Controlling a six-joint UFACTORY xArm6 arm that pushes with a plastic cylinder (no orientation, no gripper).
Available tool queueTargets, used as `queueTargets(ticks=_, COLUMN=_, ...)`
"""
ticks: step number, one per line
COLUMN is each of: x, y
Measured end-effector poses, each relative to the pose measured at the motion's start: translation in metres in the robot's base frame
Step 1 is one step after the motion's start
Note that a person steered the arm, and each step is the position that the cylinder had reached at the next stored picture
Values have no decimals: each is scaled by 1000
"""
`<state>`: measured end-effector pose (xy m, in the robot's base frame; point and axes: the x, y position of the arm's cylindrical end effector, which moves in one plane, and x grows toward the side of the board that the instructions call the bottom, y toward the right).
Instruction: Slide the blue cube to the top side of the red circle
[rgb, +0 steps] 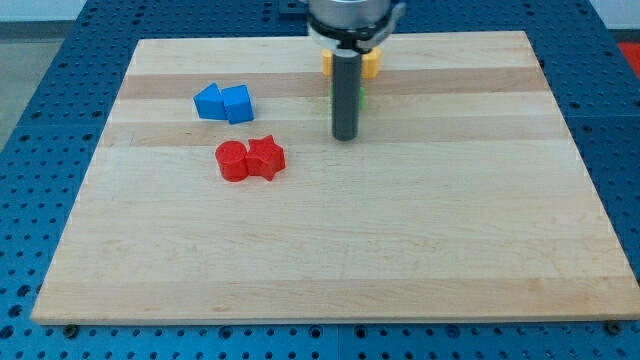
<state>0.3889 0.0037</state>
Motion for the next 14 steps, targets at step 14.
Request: queueTargets(ticks=14, x=-58, y=-131)
